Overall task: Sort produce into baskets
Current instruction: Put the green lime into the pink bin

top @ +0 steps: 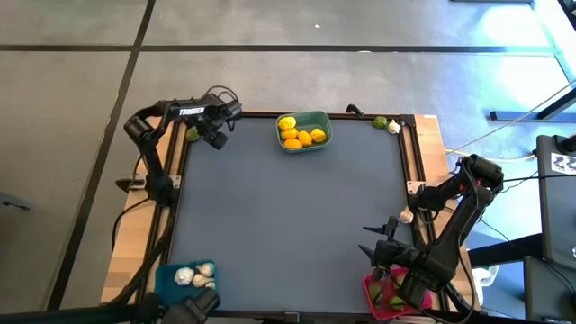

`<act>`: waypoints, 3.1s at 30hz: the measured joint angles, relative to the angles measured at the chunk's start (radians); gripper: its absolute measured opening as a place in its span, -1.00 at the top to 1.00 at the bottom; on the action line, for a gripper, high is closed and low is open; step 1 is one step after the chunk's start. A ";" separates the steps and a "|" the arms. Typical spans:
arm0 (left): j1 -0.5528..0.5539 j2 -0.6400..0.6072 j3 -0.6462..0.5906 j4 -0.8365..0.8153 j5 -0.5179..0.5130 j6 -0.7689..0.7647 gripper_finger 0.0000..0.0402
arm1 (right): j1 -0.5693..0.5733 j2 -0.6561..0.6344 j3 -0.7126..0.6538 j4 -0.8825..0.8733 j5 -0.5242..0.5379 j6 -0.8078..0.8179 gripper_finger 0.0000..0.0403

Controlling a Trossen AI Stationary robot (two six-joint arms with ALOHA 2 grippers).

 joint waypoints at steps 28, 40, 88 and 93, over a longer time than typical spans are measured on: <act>0.027 0.065 0.000 0.014 0.000 0.057 0.40 | 0.000 0.000 0.000 0.000 0.002 0.000 -0.28; -0.010 0.029 0.000 -0.057 0.004 0.073 0.39 | 0.000 0.000 0.000 -0.001 0.002 0.000 -0.28; -0.934 -0.362 0.001 0.578 0.328 0.113 0.39 | -0.098 0.000 0.001 0.147 -0.108 -0.196 -0.28; -1.017 -0.357 0.001 0.767 0.327 0.146 0.39 | -0.146 -0.001 0.001 0.165 -0.155 -0.321 -0.28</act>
